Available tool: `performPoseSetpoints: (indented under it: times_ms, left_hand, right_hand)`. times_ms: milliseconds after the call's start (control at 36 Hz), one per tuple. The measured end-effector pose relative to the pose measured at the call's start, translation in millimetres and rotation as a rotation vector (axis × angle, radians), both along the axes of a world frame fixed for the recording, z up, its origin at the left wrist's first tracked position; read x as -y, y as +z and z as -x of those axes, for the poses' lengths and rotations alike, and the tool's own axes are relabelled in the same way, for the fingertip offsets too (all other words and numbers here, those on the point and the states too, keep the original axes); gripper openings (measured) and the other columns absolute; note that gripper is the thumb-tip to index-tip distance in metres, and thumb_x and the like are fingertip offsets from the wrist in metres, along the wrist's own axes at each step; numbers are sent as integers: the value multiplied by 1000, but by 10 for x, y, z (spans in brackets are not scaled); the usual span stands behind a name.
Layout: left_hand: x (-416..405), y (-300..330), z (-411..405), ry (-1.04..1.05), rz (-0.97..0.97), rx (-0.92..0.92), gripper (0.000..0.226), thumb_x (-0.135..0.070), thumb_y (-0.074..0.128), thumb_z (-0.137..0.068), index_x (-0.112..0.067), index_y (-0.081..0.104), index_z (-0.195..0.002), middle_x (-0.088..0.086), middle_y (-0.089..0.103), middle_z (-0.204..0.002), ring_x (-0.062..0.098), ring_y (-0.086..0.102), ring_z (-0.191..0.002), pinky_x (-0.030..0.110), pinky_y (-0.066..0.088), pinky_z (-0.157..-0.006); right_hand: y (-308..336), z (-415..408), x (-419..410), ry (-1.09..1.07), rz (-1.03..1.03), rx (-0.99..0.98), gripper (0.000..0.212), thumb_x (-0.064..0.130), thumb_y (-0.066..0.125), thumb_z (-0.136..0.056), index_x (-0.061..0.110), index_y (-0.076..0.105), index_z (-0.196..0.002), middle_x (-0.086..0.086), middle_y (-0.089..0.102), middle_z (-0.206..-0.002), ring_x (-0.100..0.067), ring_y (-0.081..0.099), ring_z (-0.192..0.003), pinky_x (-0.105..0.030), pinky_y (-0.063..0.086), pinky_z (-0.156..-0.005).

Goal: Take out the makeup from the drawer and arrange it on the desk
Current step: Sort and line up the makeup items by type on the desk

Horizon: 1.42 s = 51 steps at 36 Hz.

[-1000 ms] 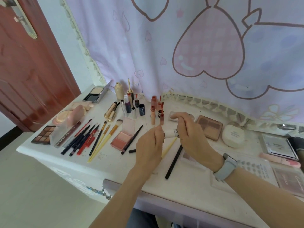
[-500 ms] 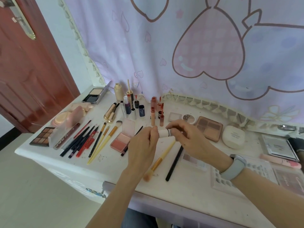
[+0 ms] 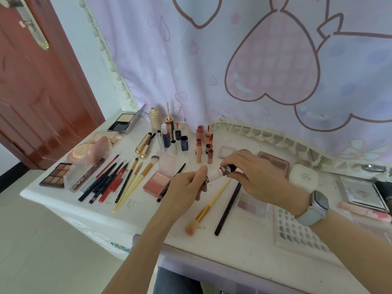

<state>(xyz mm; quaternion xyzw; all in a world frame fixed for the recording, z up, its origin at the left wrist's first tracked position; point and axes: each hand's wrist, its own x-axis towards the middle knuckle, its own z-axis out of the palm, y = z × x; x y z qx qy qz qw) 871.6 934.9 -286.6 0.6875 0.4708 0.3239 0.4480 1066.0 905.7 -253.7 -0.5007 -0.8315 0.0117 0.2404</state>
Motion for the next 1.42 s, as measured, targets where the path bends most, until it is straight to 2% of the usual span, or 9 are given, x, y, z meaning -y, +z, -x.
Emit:
performPoseSetpoints:
  times_ms: [139, 222, 333, 500, 556, 667, 861, 1167, 1417]
  left_hand:
    - [-5, 102, 17, -109, 82, 169, 12, -32, 49, -94, -31, 60, -99, -7, 64, -74, 1, 58, -55, 14, 46, -50]
    - [-5, 100, 10, -120, -59, 36, 27, -38, 56, -89, -40, 48, -115, -7, 62, -83, -3, 57, -56, 10, 43, -52]
    - [-2, 81, -6, -143, -139, -179, 25, -47, 60, -84, -42, 47, -105, -14, 63, -85, -2, 60, -62, 12, 45, -60]
    - [-4, 79, 63, -268, -4, -166, 3, -43, 57, -89, -42, 54, -89, -20, 67, -69, -4, 61, -60, 11, 45, -58]
    - [-7, 83, 112, -246, 14, -117, 8, -43, 55, -89, -36, 58, -91, -18, 69, -72, -3, 61, -63, 8, 42, -57]
    - [-18, 67, 138, -134, 68, 61, 14, -38, 53, -91, -28, 58, -99, -18, 72, -87, -1, 65, -77, 8, 44, -63]
    - [-12, 10, -124, 83, -8, 235, 7, -25, 61, -89, -26, 58, -95, -9, 69, -91, 5, 65, -81, 15, 51, -73]
    - [-154, -181, -277, 322, -250, -36, 9, -23, 60, -89, -27, 56, -96, -10, 64, -89, -5, 55, -81, 3, 39, -70]
    - [-206, -250, -363, 397, -250, -194, 19, -22, 54, -93, -14, 58, -109, 0, 64, -100, 15, 59, -89, 31, 48, -80]
  right_hand:
    - [48, -24, -26, 9, -27, -6, 20, 12, 60, -89, 14, 60, -109, 0, 62, -105, -22, 58, -91, -38, 50, -65]
    - [18, -24, -38, 19, -17, 12, 21, 13, 59, -89, 15, 60, -110, 2, 62, -107, -17, 57, -95, -29, 45, -66]
    - [-7, -30, -36, 49, -66, 99, 19, 12, 65, -85, 14, 62, -103, 1, 64, -100, -20, 60, -88, -23, 42, -56]
    - [-95, -182, -82, 33, -158, 173, 25, -2, 69, -78, 8, 62, -100, -6, 64, -100, -24, 61, -85, -30, 51, -54]
    - [-105, -307, -118, -75, -141, 57, 25, -6, 66, -79, 6, 62, -101, -8, 60, -105, -27, 60, -86, -35, 52, -57]
    - [-140, -433, -180, -271, 34, -321, 17, 10, 61, -87, 13, 60, -103, -1, 44, -106, -10, 51, -71, -13, 41, -65]
    - [-373, -176, -197, -296, 215, -586, 11, 22, 59, -89, 27, 56, -98, 15, 55, -82, 4, 48, -61, -8, 39, -58]
    - [-537, 95, -453, -368, 276, -401, 18, 33, 59, -87, 25, 61, -103, 8, 58, -92, 2, 44, -70, -19, 33, -62]
    - [-584, 221, -517, -408, 250, -235, 24, 36, 59, -87, 23, 64, -106, 7, 64, -95, -13, 57, -89, -29, 45, -72]
